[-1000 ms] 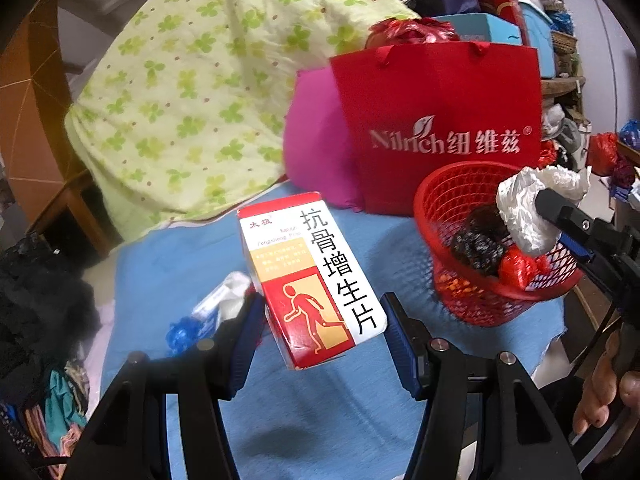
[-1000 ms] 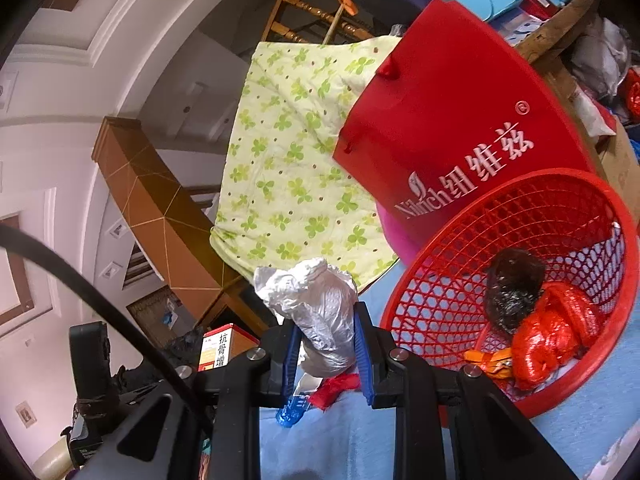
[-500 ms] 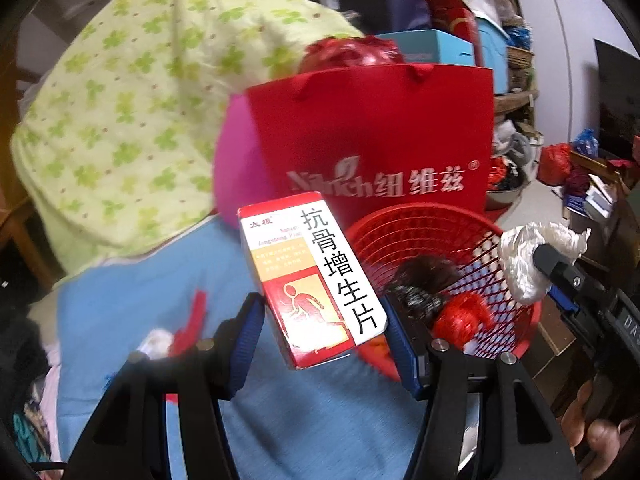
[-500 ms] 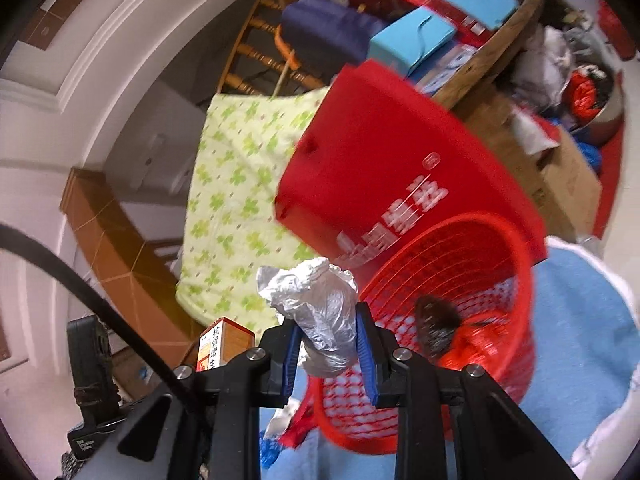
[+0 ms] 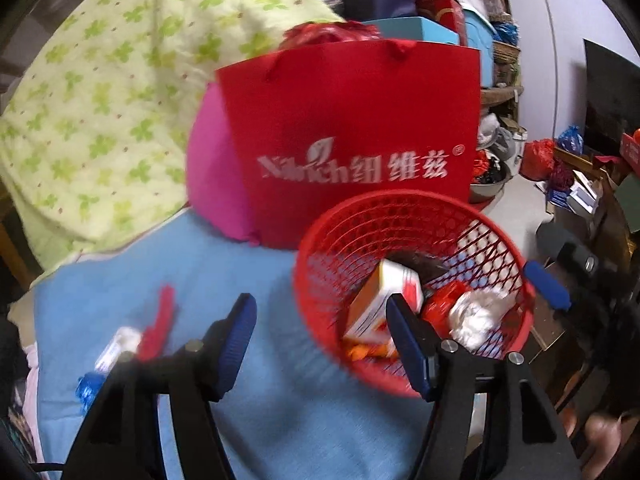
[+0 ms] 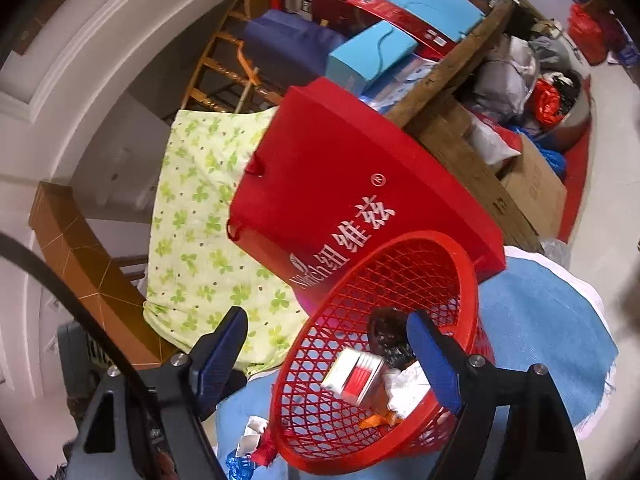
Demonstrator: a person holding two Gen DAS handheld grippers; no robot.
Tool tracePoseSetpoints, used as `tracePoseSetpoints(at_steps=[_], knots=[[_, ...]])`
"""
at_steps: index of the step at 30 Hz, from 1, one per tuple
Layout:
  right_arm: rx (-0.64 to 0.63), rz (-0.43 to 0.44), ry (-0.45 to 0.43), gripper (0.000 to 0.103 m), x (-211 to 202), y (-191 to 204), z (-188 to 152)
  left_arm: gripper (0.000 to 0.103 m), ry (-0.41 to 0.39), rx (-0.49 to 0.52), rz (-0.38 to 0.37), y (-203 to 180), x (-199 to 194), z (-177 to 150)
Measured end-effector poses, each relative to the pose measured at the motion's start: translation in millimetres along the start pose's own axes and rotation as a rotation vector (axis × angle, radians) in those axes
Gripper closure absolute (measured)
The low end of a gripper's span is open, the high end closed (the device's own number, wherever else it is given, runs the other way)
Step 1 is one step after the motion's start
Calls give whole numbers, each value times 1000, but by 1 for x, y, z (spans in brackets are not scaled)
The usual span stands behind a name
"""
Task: Collect trash
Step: 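Carry the box and wrapper to the red basket and open both grippers, then move both grippers back over the blanket toward the blue bag and toothpaste box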
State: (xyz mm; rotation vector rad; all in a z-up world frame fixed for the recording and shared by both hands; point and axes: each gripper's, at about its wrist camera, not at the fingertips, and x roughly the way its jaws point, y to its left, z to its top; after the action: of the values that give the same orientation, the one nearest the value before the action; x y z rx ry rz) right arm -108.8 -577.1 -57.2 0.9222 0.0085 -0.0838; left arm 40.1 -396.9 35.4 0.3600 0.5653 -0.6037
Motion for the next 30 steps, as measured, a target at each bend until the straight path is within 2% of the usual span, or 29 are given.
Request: tracePoseSetpoints(at_steps=[5,9,14,17,20,21,22,25,27,30], knots=[[-125,28,24,18,4,30,-9,35,31,-81,72,43,-16,-41],[-295,73,43,18,9,69,-29,35,76,-170,167,90,-27,-85],[-561,125,81,18,16,128,-73,35,150,-307,291,152,-34,-142],[-649,180,164,18,29,153,-101,35,186,-394,348,184,-37,-175],[-653,184,272,18,50,162,-120,35,213,-451,396,207,-36,-201],[-630,170,345,18,66,162,-131,35,220,-466,409,213,-35,-209],[-630,170,345,18,66,162,-131,35,225,-478,418,218,-35,-217],[-590,127,485,18,95,158,-150,35,238,-499,432,228,-31,-234],[-587,69,579,18,114,154,-166,35,243,-507,440,233,-27,-245],[-601,8,677,18,136,153,-187,35,243,-510,456,238,-25,-257]])
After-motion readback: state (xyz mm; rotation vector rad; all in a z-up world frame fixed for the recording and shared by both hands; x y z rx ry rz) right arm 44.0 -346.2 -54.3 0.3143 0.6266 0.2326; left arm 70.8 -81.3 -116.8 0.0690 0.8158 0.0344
